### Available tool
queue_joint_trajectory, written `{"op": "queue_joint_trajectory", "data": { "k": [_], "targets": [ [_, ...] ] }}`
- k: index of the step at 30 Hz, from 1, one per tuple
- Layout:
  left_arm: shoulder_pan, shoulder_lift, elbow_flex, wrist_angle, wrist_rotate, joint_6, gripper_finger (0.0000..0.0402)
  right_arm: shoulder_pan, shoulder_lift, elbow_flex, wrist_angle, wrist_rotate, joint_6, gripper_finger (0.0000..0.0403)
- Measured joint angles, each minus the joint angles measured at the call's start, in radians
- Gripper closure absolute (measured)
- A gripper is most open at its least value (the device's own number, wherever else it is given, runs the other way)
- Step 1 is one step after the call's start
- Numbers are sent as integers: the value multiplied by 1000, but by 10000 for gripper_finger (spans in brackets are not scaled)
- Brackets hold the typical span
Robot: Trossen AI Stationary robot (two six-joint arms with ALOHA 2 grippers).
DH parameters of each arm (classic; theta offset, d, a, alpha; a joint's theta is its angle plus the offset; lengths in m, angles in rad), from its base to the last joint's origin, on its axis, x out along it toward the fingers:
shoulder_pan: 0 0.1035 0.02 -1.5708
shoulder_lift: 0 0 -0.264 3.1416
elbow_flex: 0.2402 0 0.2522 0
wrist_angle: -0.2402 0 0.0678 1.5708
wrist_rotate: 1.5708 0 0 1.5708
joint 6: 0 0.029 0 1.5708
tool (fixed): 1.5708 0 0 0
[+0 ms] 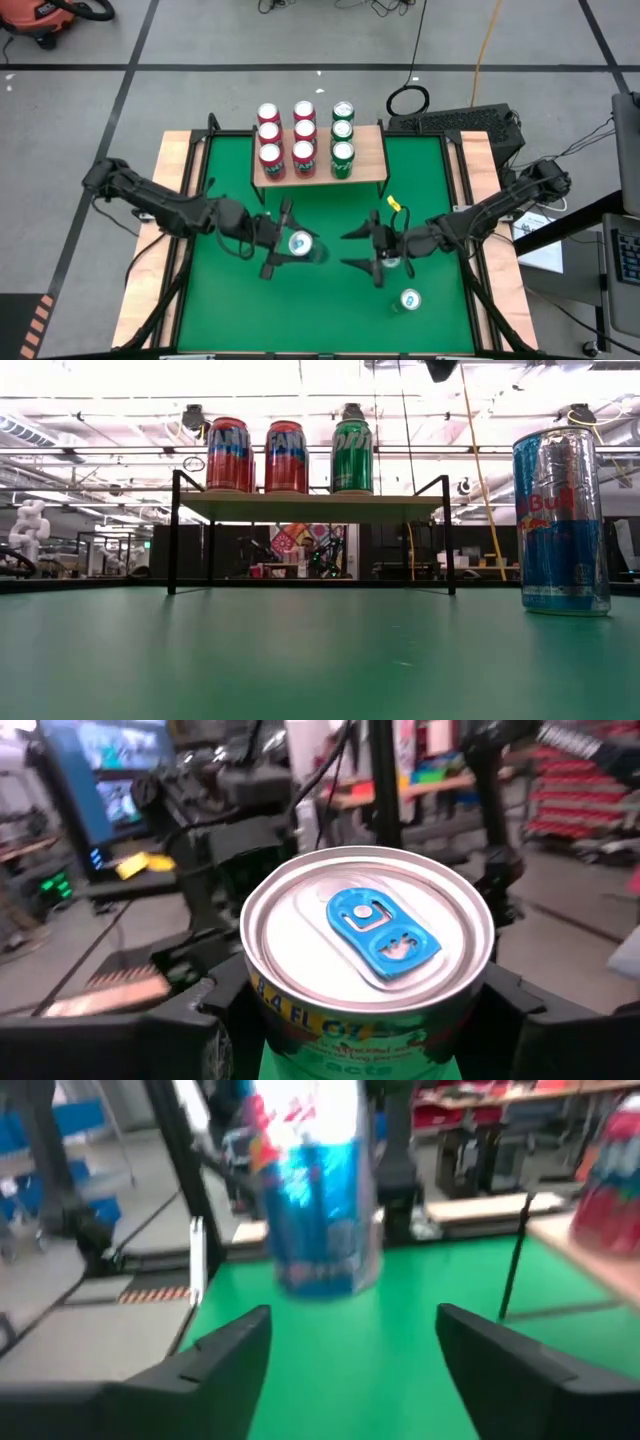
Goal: Place canned beverage on shelf
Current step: Put the blue soda can on the shelf
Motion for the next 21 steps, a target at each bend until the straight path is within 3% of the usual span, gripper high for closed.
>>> {"op": "queue_joint_trajectory", "data": {
  "k": [6,13,21],
  "targets": [
    [81,-8,0,-2,143,12,171,-55,0,86,-29,-52,-38,75],
    [153,-7,0,22,318,120,171,-149,0,190,-131,-243,-38,65],
    [210,4,21,71,341,130,171,-235,62,339,-310,-388,-38,65]
  ]
}}
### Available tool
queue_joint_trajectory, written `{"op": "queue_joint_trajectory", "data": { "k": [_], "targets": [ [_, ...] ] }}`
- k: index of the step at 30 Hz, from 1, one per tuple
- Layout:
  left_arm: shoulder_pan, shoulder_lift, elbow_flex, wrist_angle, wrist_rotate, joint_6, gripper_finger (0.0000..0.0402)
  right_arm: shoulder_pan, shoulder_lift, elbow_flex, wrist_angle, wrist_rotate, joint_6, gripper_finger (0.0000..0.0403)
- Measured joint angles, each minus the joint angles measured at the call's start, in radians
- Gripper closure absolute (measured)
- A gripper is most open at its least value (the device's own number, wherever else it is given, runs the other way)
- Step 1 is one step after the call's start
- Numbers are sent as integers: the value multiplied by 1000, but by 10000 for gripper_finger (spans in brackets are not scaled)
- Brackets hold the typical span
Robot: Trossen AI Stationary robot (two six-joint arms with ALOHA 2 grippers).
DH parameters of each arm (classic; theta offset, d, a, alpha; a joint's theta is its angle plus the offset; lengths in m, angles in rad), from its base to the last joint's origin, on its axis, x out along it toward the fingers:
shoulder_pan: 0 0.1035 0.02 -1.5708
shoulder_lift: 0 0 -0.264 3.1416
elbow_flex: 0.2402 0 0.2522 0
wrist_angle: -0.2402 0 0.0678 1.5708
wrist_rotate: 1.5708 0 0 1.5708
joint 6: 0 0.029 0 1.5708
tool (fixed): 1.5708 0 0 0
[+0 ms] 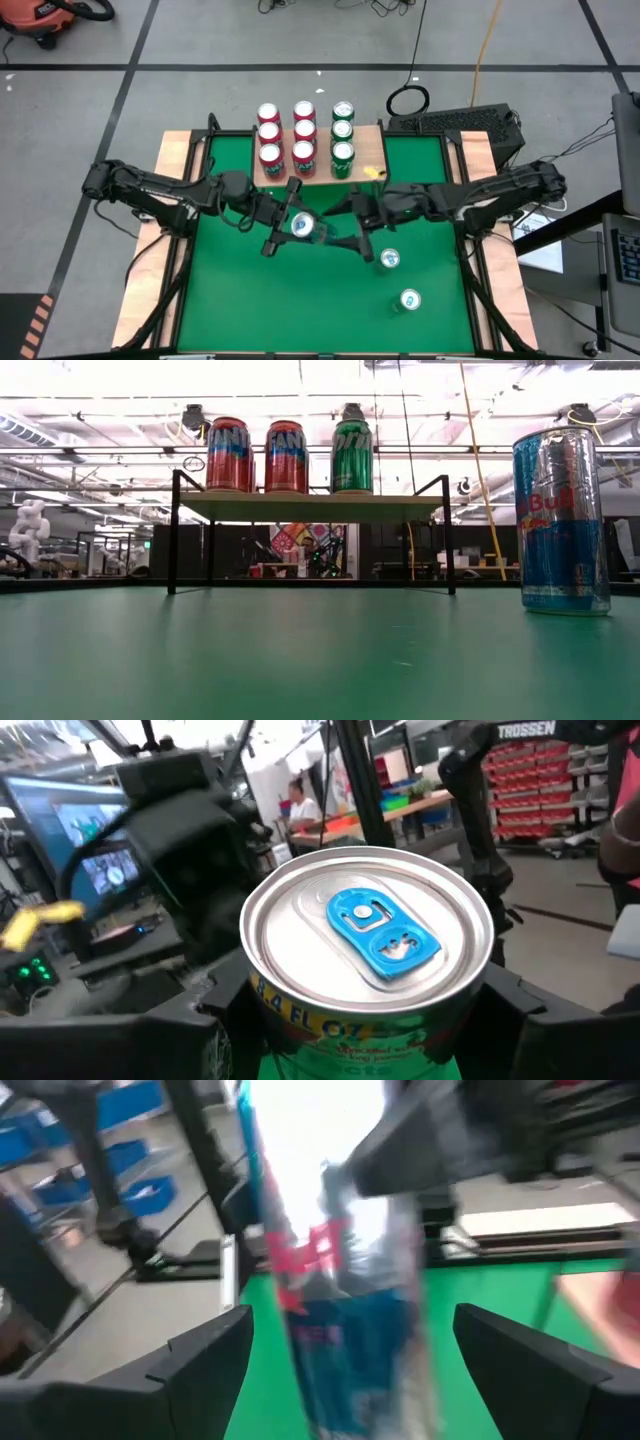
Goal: Place canned beverage on shelf
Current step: Put the blue soda can on the shelf
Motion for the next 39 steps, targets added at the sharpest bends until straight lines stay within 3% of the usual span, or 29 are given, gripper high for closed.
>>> {"op": "queue_joint_trajectory", "data": {
  "k": [3,11,26,29,36,39],
  "targets": [
    [11,0,0,5,28,-3,171,-7,53,32,-13,-50,-20,65],
    [11,0,0,-6,69,-1,171,-22,146,93,-16,-61,-68,74],
    [9,0,0,-55,39,1,167,-26,153,109,-39,-110,-92,181],
    [9,0,0,-58,8,-2,139,-25,152,109,-46,-107,-110,176],
    [2,-4,0,-62,-88,-76,25,-24,152,109,-96,-85,-111,169],
    [-12,-15,0,-76,-126,-102,7,-13,152,78,-90,-37,-102,171]
  ]
}}
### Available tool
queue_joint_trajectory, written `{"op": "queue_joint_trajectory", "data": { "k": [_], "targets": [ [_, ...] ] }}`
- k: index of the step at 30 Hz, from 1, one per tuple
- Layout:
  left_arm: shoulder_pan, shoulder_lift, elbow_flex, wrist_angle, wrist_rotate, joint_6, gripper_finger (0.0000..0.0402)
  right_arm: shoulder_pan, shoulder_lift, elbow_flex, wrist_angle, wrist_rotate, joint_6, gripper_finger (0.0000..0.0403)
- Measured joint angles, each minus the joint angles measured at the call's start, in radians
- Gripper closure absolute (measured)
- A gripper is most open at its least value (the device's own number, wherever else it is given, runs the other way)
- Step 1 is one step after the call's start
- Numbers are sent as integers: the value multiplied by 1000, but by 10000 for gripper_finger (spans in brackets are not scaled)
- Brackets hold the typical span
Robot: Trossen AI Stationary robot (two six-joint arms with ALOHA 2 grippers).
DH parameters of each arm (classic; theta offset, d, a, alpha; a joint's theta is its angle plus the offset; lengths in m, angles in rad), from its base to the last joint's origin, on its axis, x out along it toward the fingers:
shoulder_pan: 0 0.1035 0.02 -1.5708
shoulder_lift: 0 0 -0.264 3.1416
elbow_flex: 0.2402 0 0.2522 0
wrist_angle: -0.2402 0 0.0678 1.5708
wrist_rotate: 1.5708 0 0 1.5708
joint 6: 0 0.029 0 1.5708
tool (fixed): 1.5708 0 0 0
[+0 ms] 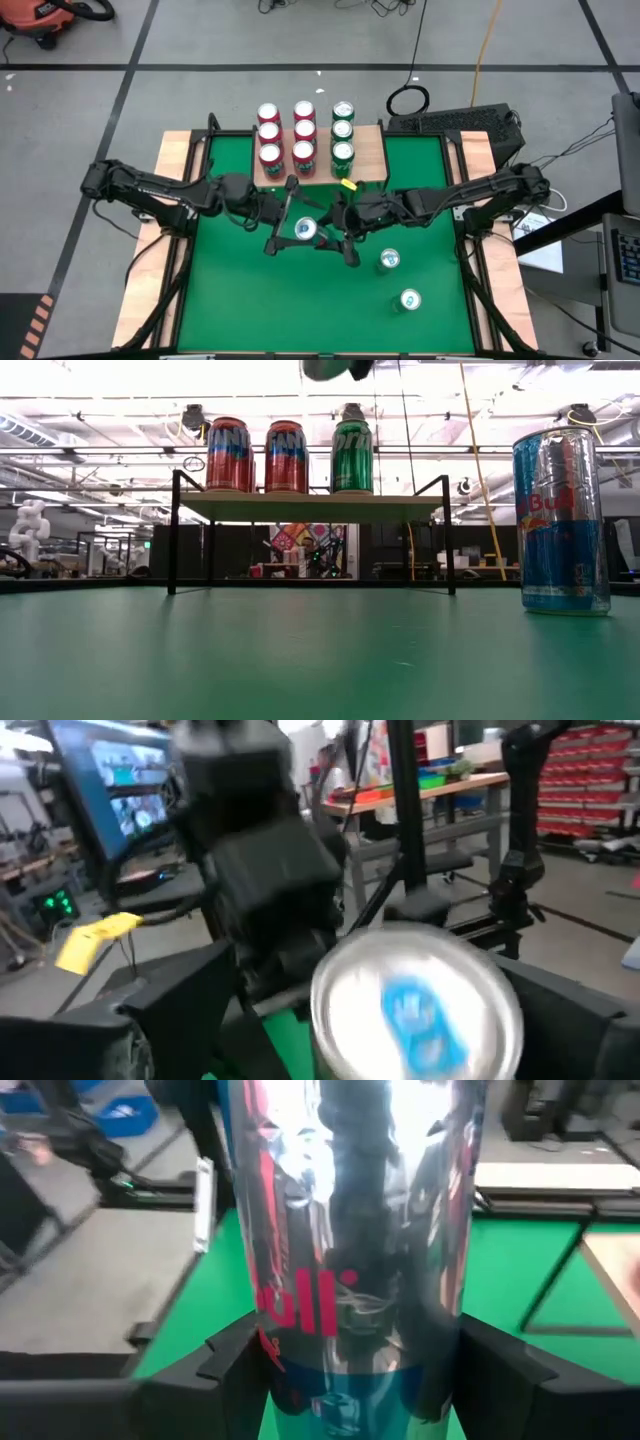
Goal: Place canned beverage on shelf
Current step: Put the blue soda can on the shelf
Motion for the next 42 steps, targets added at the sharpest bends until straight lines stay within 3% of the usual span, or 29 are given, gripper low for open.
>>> {"op": "queue_joint_trajectory", "data": {
  "k": [7,10,13,16,25,32,38,42],
  "targets": [
    [-54,-41,1,-100,-181,-78,17,41,4,-157,207,134,47,168],
    [-98,-56,1,-148,-313,-122,17,58,3,-197,297,220,52,167],
    [-148,-71,1,-187,-508,-266,17,73,3,-204,306,348,44,167],
    [-206,-82,-1,-198,-631,-291,17,77,3,-204,319,429,21,166],
    [-366,-76,-84,-198,-926,-346,17,77,-47,-204,277,431,14,166],
    [-359,-6,-242,136,-930,-312,17,83,-36,-204,432,443,14,166],
    [-345,57,-265,256,-921,-255,18,82,-8,-204,560,462,27,166],
    [-311,101,-265,362,-835,-237,18,83,25,-204,611,458,22,166]
  ]
}}
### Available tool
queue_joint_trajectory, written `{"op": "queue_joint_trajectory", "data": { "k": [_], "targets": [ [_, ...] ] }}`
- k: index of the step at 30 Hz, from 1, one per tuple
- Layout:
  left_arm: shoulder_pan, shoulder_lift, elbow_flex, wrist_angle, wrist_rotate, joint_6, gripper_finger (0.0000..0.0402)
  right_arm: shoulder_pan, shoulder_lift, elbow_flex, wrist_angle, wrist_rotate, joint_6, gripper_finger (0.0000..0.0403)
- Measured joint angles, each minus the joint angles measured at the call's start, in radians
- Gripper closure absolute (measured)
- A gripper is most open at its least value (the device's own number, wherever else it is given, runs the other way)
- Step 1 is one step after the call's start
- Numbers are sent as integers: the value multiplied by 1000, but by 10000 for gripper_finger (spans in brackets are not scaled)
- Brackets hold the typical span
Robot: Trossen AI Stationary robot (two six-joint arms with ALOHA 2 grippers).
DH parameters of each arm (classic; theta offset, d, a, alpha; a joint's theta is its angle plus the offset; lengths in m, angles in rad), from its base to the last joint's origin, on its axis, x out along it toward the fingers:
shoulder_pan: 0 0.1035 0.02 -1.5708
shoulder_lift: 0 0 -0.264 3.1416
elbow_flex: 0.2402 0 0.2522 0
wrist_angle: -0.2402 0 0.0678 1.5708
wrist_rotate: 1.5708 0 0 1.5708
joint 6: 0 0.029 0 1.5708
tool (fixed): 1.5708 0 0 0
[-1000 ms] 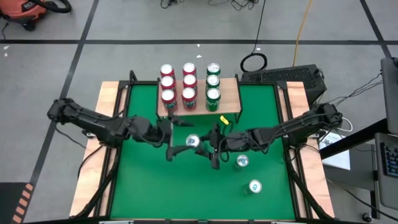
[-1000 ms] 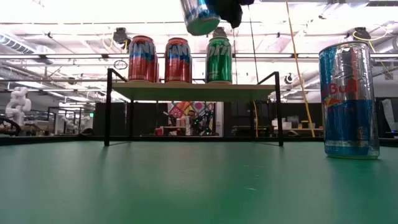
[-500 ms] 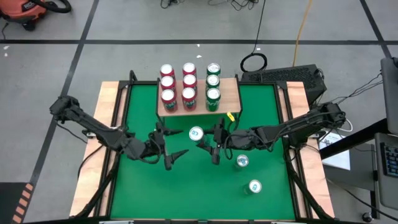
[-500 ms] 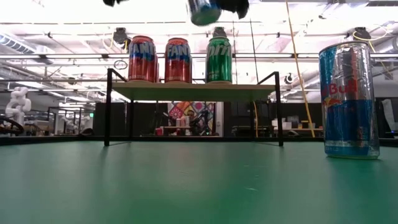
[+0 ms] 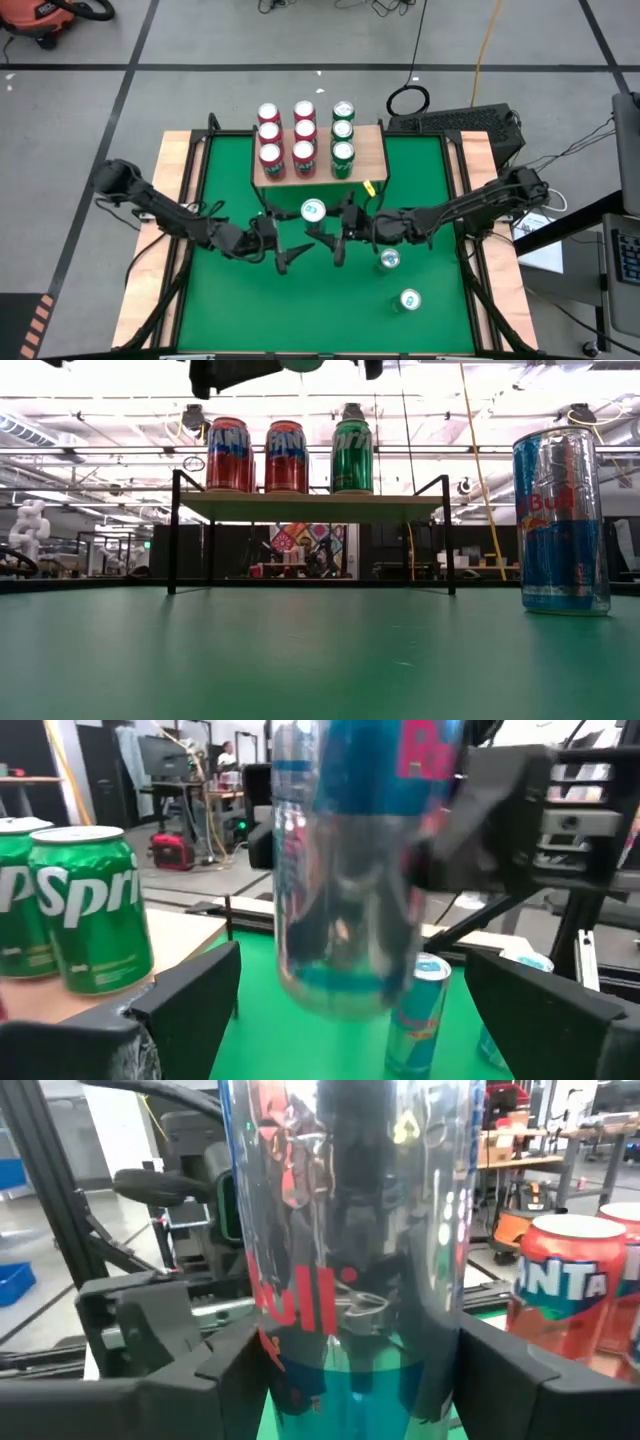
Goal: Place canned beverage on shelf
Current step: Put the blue soda can on the shelf
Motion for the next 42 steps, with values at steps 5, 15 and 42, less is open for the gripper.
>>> {"op": "queue_joint_trajectory", "data": {
  "k": [5,15,42],
  "targets": [
    [30,27,0,39,68,-5,18,0,35,0,41,-1,2,166],
    [62,45,0,36,193,-6,40,0,83,0,97,-6,7,166],
    [60,49,0,-59,231,-66,178,0,-9,3,-187,-70,60,104]
  ]
}}
